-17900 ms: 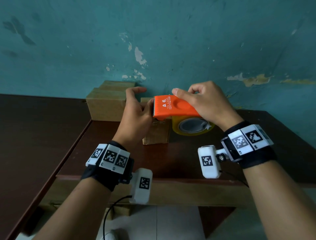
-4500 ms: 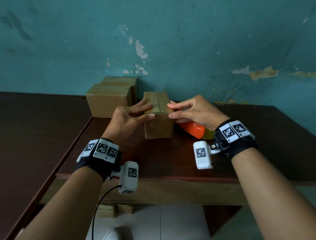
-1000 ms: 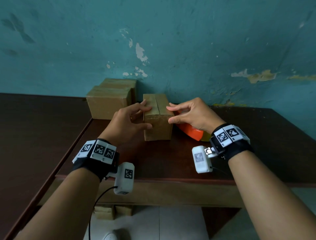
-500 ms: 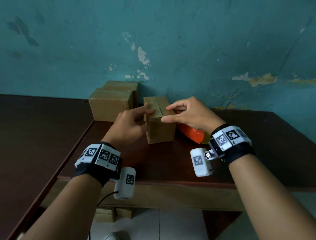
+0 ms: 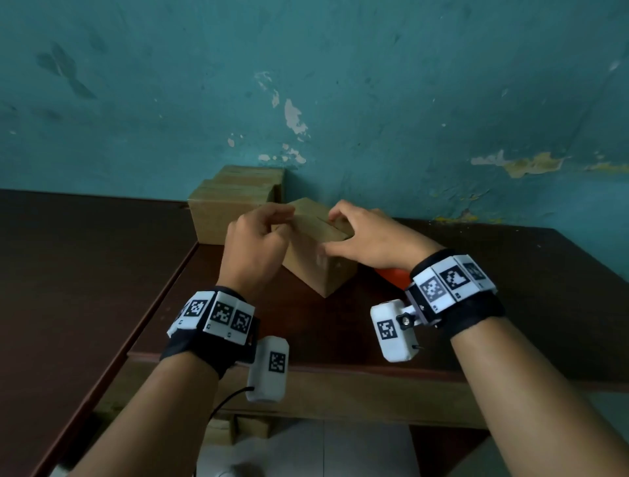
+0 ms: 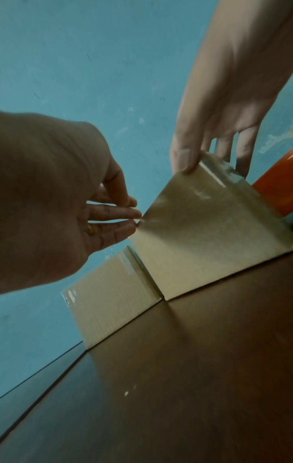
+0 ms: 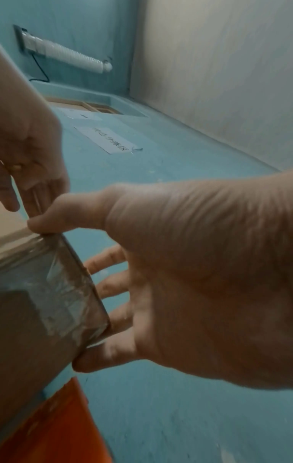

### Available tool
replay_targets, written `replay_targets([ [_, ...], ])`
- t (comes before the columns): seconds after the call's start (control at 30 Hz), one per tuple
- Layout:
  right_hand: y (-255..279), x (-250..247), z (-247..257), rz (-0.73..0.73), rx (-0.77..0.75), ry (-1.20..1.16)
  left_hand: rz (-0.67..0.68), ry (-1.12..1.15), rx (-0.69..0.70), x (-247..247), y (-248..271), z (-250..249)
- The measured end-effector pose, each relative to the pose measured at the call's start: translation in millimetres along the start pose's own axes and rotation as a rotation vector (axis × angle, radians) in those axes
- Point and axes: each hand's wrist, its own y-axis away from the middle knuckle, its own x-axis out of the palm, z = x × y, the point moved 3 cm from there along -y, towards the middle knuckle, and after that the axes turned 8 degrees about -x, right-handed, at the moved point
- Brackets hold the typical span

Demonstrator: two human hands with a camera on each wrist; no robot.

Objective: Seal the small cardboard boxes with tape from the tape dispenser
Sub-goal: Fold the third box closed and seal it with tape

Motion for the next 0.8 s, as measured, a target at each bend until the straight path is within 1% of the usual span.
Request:
replay_targets([
  [0.07,1.6,-4.4,-1.7,0.014,-0.020,-0.016,-0.043,-0.051,-0.010,-4.0,-3.7,4.0],
  [0.17,4.5,-10.0,-4.8,0.032,-0.022,-0.017,-0.024,-0.066,-0.044,-7.5,-11.1,9.9],
  [0.33,5.3,-12.2,-11.0,0.104,0.012,-0.034,0.101,-0.051,-0.097,-11.7,-16.6,17.1],
  [0.43,6.5,-11.1,-12.3,0.140,0.028,-0.012,0.206,-0.038,-0.133,-11.2,-17.5,18.6],
  [0.57,8.8,-12.1,-9.3,0.134,0.043,0.009,0.265,-0.124,-0.091,-12.4,-17.6,20.6],
  [0.67,9.3,-10.8,-10.6,0.093,0.043,-0.009,0.294,-0.202,-0.058,-13.0,-20.3,25.9],
  [0.8,11.3,-8.6,-8.5,0.078,0.051,0.053,0.314,-0.276,-0.014,-12.6,-23.1,30.3],
])
